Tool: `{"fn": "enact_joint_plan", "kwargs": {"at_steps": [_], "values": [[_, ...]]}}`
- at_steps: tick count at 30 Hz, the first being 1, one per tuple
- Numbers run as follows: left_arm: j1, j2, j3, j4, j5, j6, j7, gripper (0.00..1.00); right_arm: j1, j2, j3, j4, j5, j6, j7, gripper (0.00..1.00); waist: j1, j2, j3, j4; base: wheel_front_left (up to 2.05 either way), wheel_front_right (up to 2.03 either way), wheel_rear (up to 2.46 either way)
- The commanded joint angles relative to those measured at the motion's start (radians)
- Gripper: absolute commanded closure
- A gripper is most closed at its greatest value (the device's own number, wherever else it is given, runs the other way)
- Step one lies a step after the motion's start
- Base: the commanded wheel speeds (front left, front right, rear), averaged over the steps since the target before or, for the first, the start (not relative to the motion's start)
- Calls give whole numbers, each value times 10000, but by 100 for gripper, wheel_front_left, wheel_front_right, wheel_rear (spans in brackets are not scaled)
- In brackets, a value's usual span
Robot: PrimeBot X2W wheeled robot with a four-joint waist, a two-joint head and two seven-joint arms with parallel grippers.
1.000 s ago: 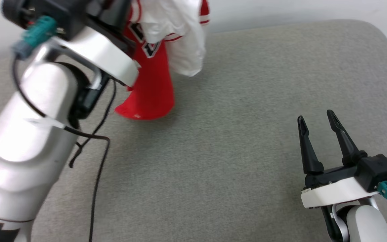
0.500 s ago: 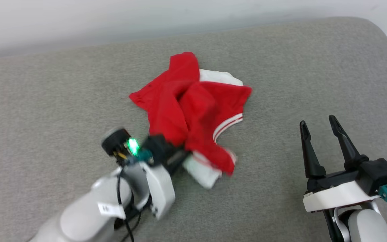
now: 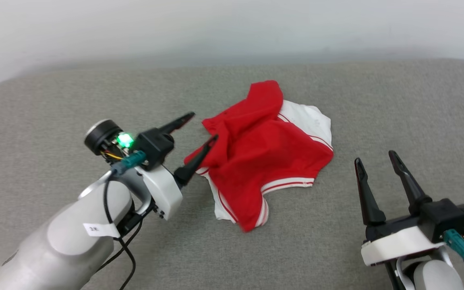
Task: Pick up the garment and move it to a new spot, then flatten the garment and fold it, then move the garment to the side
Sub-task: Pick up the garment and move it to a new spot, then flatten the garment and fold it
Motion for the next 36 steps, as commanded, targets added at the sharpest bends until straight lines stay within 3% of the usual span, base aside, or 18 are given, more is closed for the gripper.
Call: {"fn": "enact_joint_plan", "kwargs": {"at_steps": [1,6,11,13,17,25,36], "values": [[179,-53,227,-17,-80,198,-92,0,199,4,10,45,-27,-6,-24,0,0,-1,-285,265,0,0,0],[1341,-268,1819,-728,-619,1118,-153,0,416,4,-11,90,-51,-6,-24,0,0,-1,-698,503,0,0,0],[3466,-894,3771,-2002,-539,1983,-140,0,661,4,-46,51,-16,-6,-24,0,0,-1,-989,630,0,0,0],[3928,-1062,4079,-2230,-426,2108,-141,0,709,4,-50,35,-7,-6,-24,0,0,-1,-1030,649,0,0,0],[5530,-1984,5441,-2937,168,2465,-142,0,865,4,-22,-26,7,-6,-24,0,0,-1,-1134,715,0,0,0],[7464,-3567,6686,-3113,1671,1844,-142,0,953,4,84,-97,12,-6,-24,0,0,-1,-1238,790,0,0,0],[7266,-4259,7479,-2650,3119,839,-143,0,676,1,-488,93,-21,-8,-24,0,0,-1,-836,1078,0,0,0]]}}
